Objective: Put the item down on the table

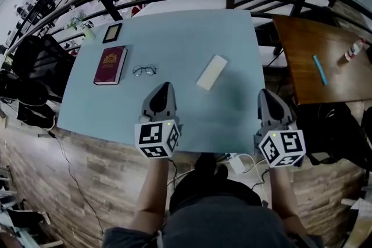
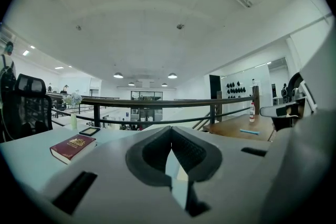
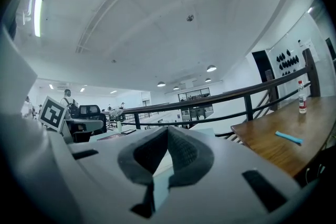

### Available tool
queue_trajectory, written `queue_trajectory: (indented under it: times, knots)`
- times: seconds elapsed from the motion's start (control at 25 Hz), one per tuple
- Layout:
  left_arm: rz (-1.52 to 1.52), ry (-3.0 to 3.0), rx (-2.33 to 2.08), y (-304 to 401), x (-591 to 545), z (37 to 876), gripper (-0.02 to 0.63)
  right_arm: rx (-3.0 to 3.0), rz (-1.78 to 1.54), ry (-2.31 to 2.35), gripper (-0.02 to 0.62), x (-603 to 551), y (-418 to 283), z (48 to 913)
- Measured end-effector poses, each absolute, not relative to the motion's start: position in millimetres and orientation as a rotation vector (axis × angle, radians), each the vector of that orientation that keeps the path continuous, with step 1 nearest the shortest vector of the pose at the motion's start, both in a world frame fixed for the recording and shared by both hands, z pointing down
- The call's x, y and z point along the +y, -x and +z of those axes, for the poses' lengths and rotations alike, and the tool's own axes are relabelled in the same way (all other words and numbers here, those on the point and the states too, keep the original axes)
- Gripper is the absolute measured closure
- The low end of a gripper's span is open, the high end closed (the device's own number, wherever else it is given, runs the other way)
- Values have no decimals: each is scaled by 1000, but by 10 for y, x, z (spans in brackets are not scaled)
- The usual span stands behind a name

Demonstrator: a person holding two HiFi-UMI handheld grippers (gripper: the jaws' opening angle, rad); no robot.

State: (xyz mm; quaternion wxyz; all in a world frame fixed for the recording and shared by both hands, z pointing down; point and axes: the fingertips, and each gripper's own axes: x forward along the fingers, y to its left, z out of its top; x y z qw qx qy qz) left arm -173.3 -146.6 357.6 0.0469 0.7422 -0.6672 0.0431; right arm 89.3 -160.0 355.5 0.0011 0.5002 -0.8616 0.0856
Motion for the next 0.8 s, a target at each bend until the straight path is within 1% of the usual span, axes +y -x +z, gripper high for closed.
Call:
queue_trajectory:
  times: [0.8]
  knots:
    - [92, -2250, -2102, 1807, -1163, 3425, 600, -2718, 243, -1561, 592, -1458, -930, 3481]
